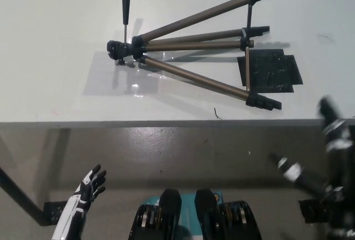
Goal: A tripod lies near the right hand side of the table and the robot grab a leg of the tripod using its right hand and put it up right.
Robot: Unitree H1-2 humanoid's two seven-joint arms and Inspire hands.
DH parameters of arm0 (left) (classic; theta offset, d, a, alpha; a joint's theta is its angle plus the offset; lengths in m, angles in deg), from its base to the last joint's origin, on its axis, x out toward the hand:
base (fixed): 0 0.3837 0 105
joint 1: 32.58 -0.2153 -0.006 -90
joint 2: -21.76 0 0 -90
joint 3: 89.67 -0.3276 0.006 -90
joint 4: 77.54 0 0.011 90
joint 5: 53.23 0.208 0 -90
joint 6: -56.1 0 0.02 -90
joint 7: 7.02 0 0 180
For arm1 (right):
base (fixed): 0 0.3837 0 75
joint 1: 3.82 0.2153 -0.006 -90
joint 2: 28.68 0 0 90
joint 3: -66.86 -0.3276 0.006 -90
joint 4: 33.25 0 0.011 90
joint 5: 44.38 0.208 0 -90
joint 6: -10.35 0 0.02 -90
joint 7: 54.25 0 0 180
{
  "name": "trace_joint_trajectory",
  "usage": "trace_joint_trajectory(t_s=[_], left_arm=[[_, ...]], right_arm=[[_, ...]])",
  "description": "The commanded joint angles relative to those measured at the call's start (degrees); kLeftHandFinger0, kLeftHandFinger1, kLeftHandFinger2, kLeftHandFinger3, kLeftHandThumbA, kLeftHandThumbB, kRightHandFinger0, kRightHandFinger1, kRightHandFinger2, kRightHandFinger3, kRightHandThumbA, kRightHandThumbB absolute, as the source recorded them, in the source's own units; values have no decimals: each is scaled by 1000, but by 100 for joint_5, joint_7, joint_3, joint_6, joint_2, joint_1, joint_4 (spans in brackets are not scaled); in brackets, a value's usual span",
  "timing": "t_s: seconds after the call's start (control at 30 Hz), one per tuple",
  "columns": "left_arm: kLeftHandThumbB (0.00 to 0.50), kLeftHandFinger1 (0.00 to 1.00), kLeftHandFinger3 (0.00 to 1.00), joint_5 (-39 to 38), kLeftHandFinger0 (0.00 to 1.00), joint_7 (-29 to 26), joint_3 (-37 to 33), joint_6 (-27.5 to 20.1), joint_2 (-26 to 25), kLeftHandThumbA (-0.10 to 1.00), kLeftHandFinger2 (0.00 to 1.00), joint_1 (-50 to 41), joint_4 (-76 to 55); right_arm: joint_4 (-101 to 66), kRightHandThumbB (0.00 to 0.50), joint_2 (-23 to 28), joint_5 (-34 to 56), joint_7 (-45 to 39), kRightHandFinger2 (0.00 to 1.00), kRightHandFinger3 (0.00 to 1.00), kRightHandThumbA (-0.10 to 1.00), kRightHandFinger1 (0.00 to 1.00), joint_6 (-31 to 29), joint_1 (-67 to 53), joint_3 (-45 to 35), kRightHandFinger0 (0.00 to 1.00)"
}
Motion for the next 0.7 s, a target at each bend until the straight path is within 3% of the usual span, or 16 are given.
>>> trace_joint_trajectory(t_s=[0.0, 0.1, 0.17, 0.3, 0.43, 0.67], left_arm=[[325, 1000, 1000, -18, 1000, 162, -50, -263, -108, 1000, 1000, 59, -196], [333, 1000, 1000, 9, 1000, 157, -42, -293, -92, 1000, 1000, 63, -168], [339, 1000, 1000, 31, 1000, 146, -32, -364, -86, 1000, 1000, 61, -90], [323, 1000, 1000, 32, 1000, 166, -36, -405, -95, 1000, 1000, 62, -60], [327, 1000, 1000, 34, 1000, 175, -46, -287, -92, 1000, 1000, 38, -115], [317, 1000, 1000, 182, 1000, 160, -67, -242, -146, 1000, 1000, 12, -126]], right_arm=[[-962, 364, 408, -544, -229, 1000, 1000, 990, 1000, 801, 836, -259, 1000], [-1264, 422, 825, -780, -595, 1000, 1000, 924, 1000, 1688, 1649, -302, 1000], [-1215, 435, 1207, -1197, -976, 1000, 1000, 935, 1000, 2374, 2536, -235, 1000], [-607, 470, 1672, -1452, -1413, 1000, 1000, 964, 1000, 2906, 3718, 35, 1000], [452, 499, 1873, -1977, -1654, 1000, 1000, 966, 1000, 2949, 4928, 533, 1000], [2456, 500, 1746, -2728, -2267, 1000, 1000, 958, 1000, 3202, 6708, 1702, 1000]])
